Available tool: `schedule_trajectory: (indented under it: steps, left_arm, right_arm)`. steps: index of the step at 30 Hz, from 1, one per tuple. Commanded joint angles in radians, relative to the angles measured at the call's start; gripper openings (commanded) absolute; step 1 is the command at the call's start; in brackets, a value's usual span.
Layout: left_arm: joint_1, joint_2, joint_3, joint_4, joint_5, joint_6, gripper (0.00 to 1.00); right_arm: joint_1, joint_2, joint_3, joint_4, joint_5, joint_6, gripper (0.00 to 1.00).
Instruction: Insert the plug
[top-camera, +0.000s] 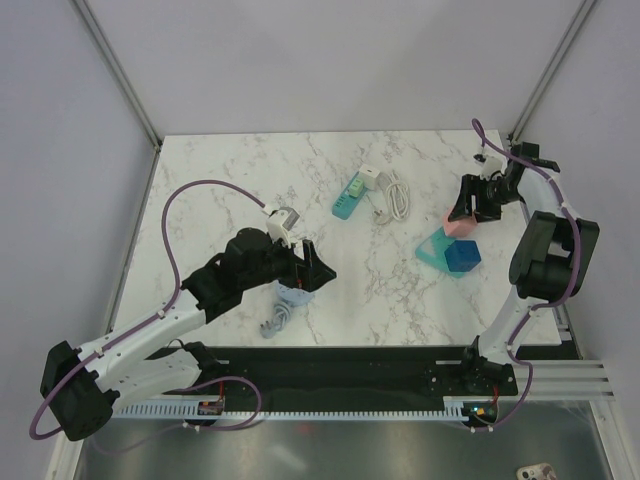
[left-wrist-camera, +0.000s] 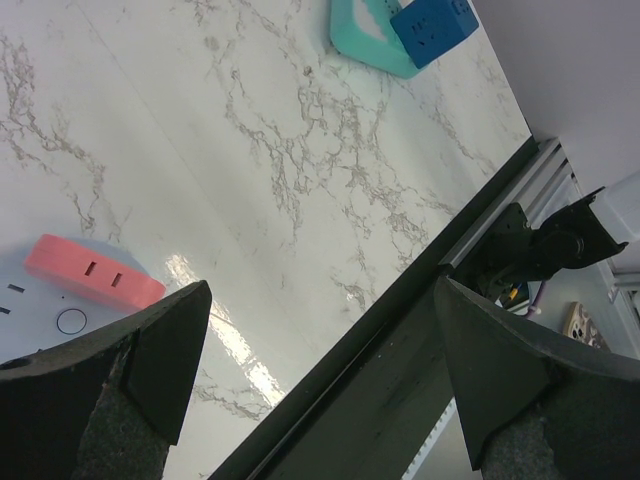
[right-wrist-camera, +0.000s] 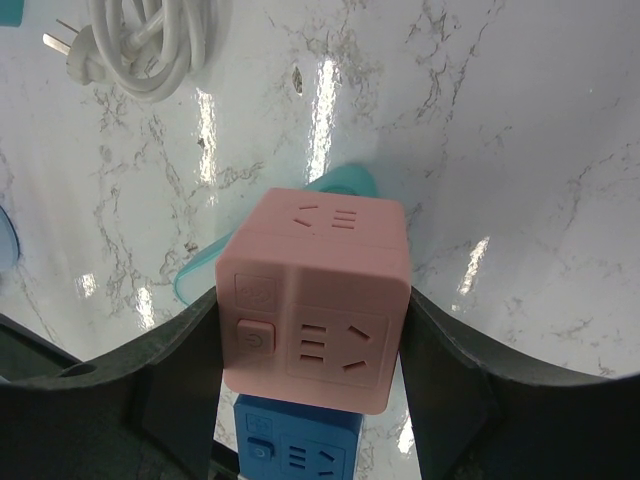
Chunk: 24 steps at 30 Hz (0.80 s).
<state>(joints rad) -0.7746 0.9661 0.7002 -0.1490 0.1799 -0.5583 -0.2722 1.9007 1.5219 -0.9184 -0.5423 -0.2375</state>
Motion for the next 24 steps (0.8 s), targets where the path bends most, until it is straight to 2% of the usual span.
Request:
schedule_trajectory:
  steps: [1,24]
  left_arm:
    - [-0.002,-0.017,0.027,0.014,-0.023,0.031,1.0]
    - [-0.002,-0.038,0.028,0.016,-0.023,0.029,1.0]
  right_arm:
    - [0.004,-0.043,-0.019,0.001,-0.016,0.001,0.0]
    - [0.044,-0.038,-0.101,0.042,0.051,0.023,0.0]
